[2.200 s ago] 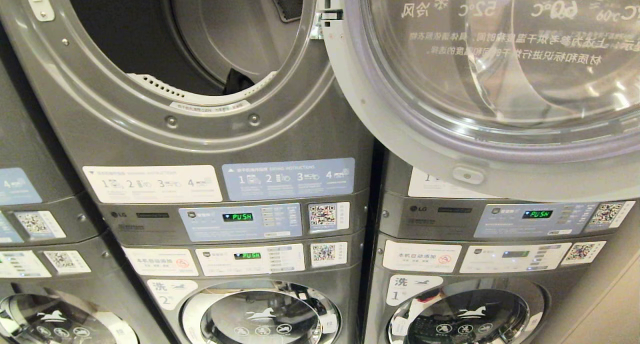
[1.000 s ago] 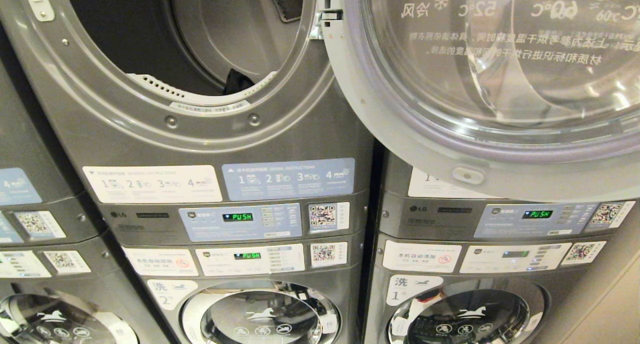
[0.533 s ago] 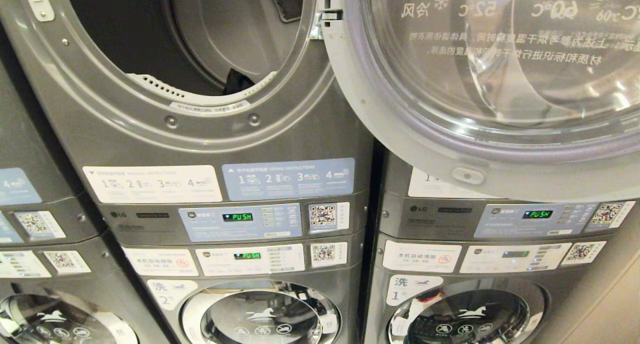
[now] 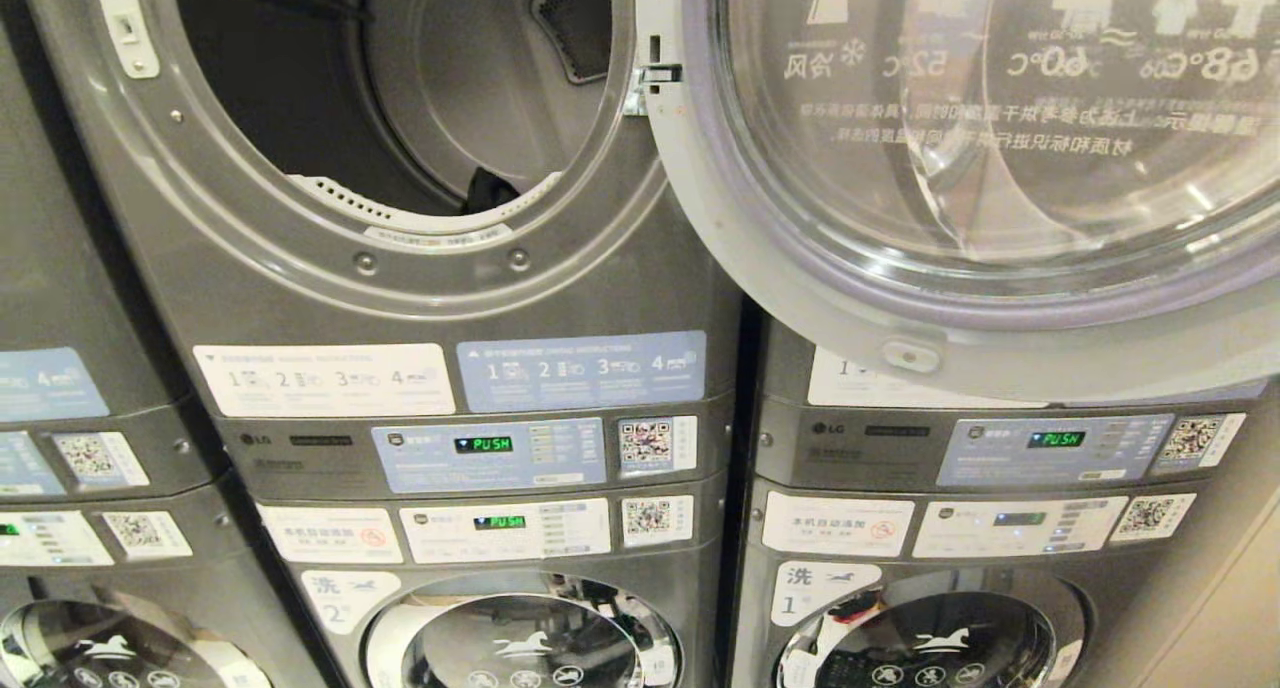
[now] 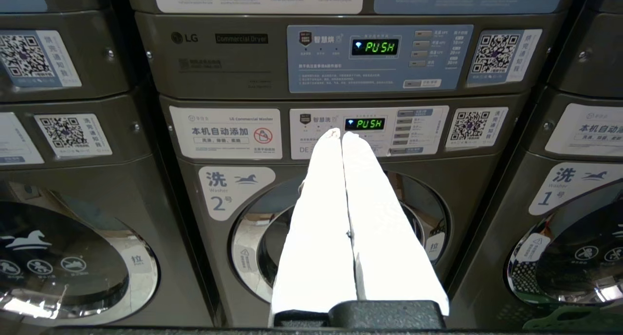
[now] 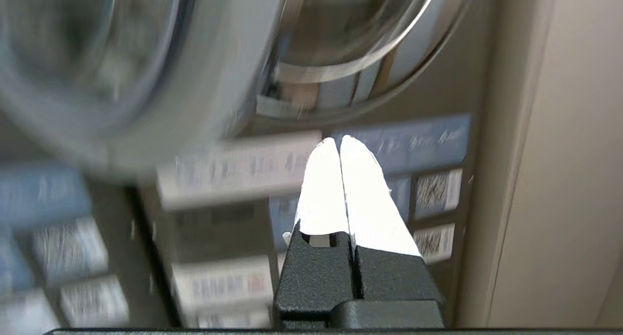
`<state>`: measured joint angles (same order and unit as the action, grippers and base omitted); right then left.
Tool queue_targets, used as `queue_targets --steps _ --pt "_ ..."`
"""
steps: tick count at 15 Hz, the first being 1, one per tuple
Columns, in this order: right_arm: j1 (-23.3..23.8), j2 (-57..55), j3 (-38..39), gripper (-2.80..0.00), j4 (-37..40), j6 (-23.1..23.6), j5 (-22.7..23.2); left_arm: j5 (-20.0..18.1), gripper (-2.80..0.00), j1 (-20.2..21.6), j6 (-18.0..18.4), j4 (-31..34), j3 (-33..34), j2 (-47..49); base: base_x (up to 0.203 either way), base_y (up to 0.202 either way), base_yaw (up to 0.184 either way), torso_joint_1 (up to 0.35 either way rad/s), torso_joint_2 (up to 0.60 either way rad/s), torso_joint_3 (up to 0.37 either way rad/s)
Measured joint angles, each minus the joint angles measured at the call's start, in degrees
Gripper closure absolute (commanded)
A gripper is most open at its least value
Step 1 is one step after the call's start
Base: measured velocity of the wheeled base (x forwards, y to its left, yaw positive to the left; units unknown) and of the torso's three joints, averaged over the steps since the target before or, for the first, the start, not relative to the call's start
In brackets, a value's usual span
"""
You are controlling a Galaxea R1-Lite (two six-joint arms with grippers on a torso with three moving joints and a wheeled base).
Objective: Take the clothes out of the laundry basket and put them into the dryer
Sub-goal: Close the dryer
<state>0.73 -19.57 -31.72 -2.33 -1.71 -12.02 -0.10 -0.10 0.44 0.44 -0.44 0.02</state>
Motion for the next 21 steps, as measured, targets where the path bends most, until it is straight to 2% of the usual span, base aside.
queue_targets --steps 3,6,9,14,16,18,21 --pt "0.1 -12.1 -7.1 0.00 -7.4 -2.7 -7.3 0.0 0.00 0.0 0.0 0.0 0.0 0.0 0.000 0.000 0.000 0.000 0.00 0.205" --pt "0.3 -19.4 -8.9 0.00 -12.2 -5.4 -9.6 0.0 0.00 0.0 0.0 -0.2 0.0 0.0 0.000 0.000 0.000 0.001 0.00 0.130" --pt "0.7 -24.8 -10.1 0.00 -14.0 -7.7 -9.6 0.0 0.00 0.0 0.0 -0.2 0.1 0.0 0.000 0.000 0.000 0.001 0.00 0.014" --pt "4.9 -37.6 -11.5 0.00 -25.7 -8.9 -9.5 0.1 0.00 0.0 -0.1 -0.4 0.2 0.0 0.000 0.000 0.000 0.000 0.00 0.000" --pt "5.8 -40.4 -11.3 0.00 -26.9 -9.1 -9.0 0.1 0.00 0.0 -0.1 -0.4 0.2 0.0 0.000 0.000 0.000 0.000 0.00 0.000" --pt "6.0 -41.4 -10.9 0.00 -26.9 -9.8 -7.3 0.1 0.00 0.0 -0.1 -0.4 0.2 0.0 0.000 0.000 0.000 0.000 0.00 0.000" --pt "6.1 -41.3 -9.8 0.00 -28.3 -11.8 -2.1 0.1 0.00 0.0 -0.1 -0.4 0.2 0.0 0.000 0.000 0.000 0.000 0.00 0.000"
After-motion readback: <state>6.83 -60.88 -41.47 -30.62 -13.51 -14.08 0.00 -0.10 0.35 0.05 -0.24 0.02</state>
